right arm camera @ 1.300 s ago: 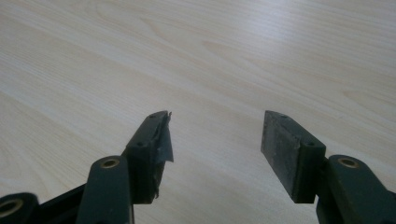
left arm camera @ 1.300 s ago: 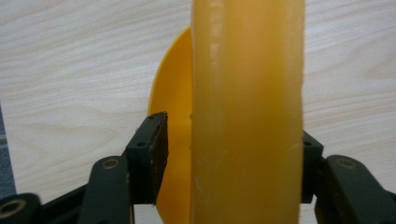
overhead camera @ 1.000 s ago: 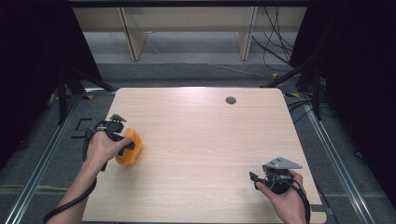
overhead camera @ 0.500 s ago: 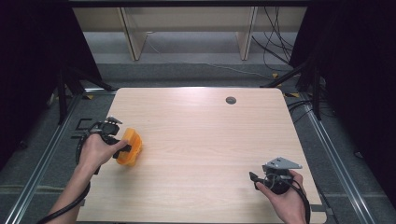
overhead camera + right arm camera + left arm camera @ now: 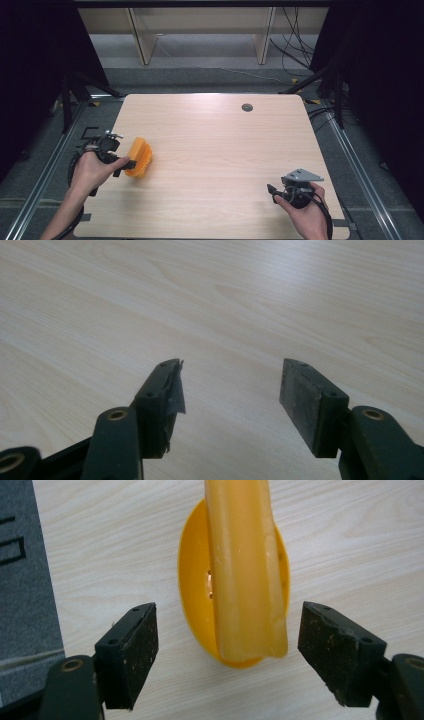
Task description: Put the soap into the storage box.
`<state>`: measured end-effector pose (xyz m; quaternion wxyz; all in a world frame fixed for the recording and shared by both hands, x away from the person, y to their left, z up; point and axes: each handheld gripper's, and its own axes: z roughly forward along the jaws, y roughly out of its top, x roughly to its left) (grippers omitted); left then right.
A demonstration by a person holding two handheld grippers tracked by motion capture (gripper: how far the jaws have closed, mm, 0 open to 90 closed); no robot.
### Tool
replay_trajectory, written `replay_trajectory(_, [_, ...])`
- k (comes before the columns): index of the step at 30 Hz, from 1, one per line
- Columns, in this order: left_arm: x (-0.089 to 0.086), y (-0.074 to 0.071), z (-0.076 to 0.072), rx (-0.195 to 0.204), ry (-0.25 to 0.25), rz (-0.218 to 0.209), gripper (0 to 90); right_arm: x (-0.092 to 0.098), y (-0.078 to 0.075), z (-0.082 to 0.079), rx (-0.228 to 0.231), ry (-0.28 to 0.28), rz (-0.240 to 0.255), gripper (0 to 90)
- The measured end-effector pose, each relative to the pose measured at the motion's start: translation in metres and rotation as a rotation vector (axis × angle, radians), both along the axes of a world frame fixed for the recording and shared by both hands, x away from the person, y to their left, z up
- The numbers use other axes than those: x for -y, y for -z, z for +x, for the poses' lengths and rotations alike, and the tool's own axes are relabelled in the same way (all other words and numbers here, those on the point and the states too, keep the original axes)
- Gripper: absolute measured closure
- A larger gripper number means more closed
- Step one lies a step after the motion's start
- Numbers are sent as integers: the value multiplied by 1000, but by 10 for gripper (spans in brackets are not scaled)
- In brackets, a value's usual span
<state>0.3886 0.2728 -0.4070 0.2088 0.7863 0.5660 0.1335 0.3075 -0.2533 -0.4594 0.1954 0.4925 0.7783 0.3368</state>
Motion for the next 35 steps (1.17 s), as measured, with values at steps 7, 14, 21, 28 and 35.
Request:
replay_trajectory(7, [-12,13,-32,129,-1,-50,235,1,1,1,15,-23,-12,424])
replay_trajectory(14, [-25,38,-54,198,25,-109,235,-1,1,1,6,-5,3,424])
replay_trajectory(21, [-36,65,-76,258,81,-148,242,-1,1,1,4,-11,2,424])
replay_trajectory(28, [-28,88,-89,300,63,-222,275,-3,0,0,-10,-17,3,424])
replay_trajectory(35, [-29,89,-87,313,65,-218,273,-2,-1,1,12,-30,-2,425])
